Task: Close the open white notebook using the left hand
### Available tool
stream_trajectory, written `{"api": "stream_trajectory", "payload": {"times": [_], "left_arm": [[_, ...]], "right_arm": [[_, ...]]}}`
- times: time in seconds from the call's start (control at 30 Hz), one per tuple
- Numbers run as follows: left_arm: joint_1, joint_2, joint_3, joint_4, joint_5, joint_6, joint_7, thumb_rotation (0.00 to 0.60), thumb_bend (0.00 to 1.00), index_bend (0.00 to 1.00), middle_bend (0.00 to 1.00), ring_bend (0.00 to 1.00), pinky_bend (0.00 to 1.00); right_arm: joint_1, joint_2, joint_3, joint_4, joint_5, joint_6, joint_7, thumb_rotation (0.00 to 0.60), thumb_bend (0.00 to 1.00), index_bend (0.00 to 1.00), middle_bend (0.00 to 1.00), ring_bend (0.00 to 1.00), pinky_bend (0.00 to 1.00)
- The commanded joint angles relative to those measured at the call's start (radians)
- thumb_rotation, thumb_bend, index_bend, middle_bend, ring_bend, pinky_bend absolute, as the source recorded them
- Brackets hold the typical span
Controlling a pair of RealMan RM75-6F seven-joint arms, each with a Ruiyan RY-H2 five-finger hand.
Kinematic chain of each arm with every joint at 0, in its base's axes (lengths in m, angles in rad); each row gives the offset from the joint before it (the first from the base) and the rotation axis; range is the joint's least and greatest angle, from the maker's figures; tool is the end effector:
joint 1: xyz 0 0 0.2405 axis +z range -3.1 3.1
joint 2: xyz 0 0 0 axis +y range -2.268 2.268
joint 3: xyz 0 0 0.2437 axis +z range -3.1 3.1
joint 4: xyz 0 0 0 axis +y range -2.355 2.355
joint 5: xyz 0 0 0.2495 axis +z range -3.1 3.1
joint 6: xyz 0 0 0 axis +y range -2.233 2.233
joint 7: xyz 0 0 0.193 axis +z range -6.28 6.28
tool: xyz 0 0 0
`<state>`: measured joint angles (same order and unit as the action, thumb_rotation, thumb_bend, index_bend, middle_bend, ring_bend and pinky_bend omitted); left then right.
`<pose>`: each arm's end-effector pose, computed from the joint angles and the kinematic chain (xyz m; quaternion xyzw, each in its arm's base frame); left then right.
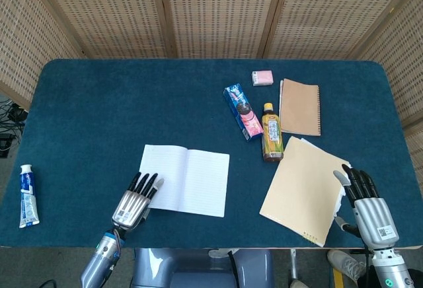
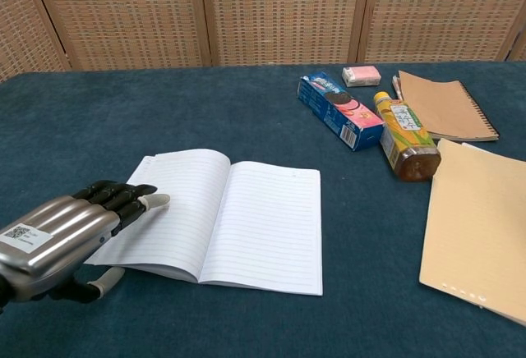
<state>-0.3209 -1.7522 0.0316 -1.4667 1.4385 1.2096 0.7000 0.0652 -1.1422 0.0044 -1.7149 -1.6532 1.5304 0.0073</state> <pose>-0.1725 0.2354 -0.1275 -0.7793 -0.2965 -0.3053 0.4599 -0.2651 -0.2110 0.0911 0.6085 -0.3982 0.4496 0.5186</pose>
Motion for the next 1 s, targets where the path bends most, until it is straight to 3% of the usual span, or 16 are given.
{"api": "stream_trajectory", "payload": {"times": [0.03, 0.57, 1.0], "left_arm": [[-0.001, 0.0, 0.0, 0.002, 0.004, 0.004, 0.001, 0.6, 0.51, 0.0, 0.0, 0.0, 0.0], [-0.011, 0.014, 0.005, -0.004, 0.185, 0.142, -0.012, 0.6, 0.51, 0.0, 0.0, 0.0, 0.0], [-0.058, 0.025, -0.043, -0.059, 0.233, 0.131, 0.016, 0.6, 0.5, 0.0, 0.0, 0.0, 0.0]], "right_arm": [[-0.001, 0.001, 0.001, 0.0, 0.002, 0.002, 0.003, 0.6, 0.09, 0.02, 0.0, 0.0, 0.0], [-0.002, 0.003, 0.003, -0.004, 0.006, 0.004, 0.002, 0.6, 0.09, 0.02, 0.0, 0.0, 0.0], [-0.003, 0.009, 0.009, -0.004, 0.016, 0.006, 0.013, 0.6, 0.09, 0.02, 0.0, 0.0, 0.0]]}}
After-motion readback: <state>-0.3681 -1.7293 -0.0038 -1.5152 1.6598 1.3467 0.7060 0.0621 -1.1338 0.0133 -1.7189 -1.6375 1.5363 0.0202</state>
